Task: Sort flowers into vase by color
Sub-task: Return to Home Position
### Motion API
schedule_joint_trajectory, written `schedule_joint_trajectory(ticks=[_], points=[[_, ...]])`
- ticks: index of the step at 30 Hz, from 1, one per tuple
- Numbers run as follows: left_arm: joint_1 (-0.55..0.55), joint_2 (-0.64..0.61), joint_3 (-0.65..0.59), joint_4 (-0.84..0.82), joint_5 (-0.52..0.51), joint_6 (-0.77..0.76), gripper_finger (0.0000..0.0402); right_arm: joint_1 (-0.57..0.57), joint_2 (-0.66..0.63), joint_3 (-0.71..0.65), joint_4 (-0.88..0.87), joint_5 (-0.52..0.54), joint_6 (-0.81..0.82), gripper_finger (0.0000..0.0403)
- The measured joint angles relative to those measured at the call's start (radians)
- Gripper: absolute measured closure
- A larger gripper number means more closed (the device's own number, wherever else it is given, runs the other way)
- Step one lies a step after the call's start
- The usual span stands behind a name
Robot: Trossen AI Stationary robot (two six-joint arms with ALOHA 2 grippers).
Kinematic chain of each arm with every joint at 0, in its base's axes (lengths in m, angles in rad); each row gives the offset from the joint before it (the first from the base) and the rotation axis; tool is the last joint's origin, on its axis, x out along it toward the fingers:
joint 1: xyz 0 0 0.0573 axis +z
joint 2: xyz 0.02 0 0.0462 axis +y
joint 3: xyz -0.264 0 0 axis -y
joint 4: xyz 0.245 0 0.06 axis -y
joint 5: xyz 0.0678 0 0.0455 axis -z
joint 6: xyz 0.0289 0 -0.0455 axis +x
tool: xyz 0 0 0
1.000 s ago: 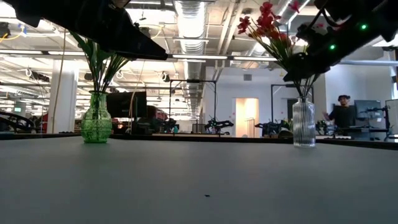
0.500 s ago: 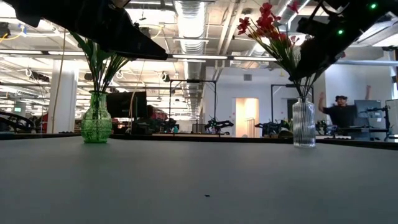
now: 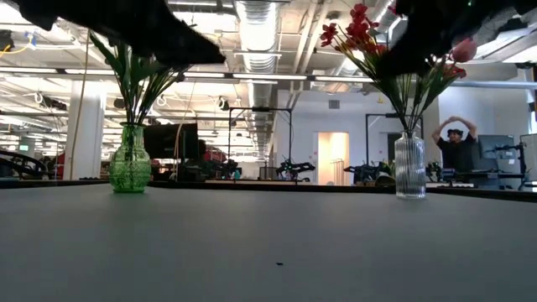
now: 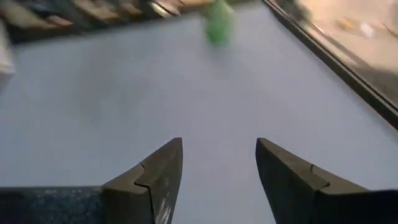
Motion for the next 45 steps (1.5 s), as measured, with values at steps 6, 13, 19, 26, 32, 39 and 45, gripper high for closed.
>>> schedule_joint_trajectory(ticks=[6,13,19,26,32,39,45], points=[[0.000,-0.098,-0.115,0.105,0.076,-0.013,0.0198,0.110,0.108,-0.087,0.355,-0.101,-0.150,0.0173],[0.013,-0.245,-0.291,0.243,0.101,-0.027,0.0217,0.081,0.188,-0.188,0.591,-0.202,-0.187,0.0173],[0.058,-0.403,-0.408,0.268,0.125,-0.043,0.0228,-0.033,0.117,-0.298,0.658,-0.287,-0.135,0.0173],[0.108,-0.563,-0.516,0.272,0.129,-0.095,0.0229,-0.092,-0.017,-0.473,0.748,-0.329,-0.055,0.0173],[0.113,-0.649,-0.542,0.198,0.134,-0.120,0.0229,-0.105,-0.149,-0.570,0.753,-0.328,-0.023,0.0173],[0.113,-0.667,-0.543,0.144,0.090,-0.136,0.0229,-0.159,-0.301,-0.666,0.712,-0.300,-0.023,0.0173],[0.113,-0.664,-0.543,0.051,0.103,-0.199,0.0229,-0.224,-0.418,-0.666,0.600,-0.326,-0.060,0.0173]])
